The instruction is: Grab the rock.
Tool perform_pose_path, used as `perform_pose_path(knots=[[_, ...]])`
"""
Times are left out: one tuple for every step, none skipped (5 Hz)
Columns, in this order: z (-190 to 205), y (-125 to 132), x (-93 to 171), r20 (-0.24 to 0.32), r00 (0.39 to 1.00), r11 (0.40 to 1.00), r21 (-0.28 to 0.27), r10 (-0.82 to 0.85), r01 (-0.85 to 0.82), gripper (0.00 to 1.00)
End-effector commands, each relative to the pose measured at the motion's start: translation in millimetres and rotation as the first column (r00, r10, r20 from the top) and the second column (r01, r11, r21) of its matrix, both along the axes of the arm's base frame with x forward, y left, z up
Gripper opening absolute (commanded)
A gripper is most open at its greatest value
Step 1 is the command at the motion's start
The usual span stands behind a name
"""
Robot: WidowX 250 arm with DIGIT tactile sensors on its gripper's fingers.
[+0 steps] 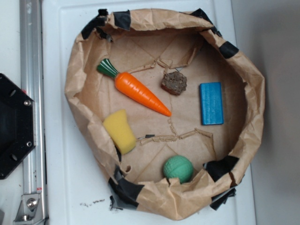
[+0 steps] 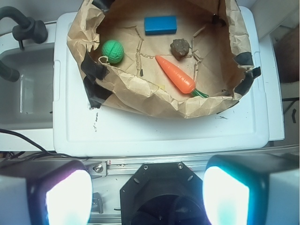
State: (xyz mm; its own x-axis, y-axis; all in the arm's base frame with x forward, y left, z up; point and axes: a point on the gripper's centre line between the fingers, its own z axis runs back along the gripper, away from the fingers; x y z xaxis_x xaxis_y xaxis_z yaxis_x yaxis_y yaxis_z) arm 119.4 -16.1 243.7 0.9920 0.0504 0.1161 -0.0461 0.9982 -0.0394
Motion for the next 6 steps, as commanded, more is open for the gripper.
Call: perform_pose_path(knots=[[0, 0, 0, 0.000, 1.000, 1.000, 0.000, 0.000, 0.000, 1.00], [-20, 18, 34, 0.036, 0.998, 0.999, 0.010, 0.047, -0.048, 1.00], [-53, 53, 82, 0.045, 0.998, 0.999, -0.010, 0.046, -0.046, 1.00], [-87, 75, 122, 0.081, 0.996, 1.000, -0.010, -0.025, 0.025, 1.00], [-133, 84, 161, 0.010, 1.000, 1.000, -0.001, 0.010, -0.010, 1.00], [-155, 76, 173, -0.054, 0.998, 0.998, -0.043, 0.038, -0.040, 1.00]])
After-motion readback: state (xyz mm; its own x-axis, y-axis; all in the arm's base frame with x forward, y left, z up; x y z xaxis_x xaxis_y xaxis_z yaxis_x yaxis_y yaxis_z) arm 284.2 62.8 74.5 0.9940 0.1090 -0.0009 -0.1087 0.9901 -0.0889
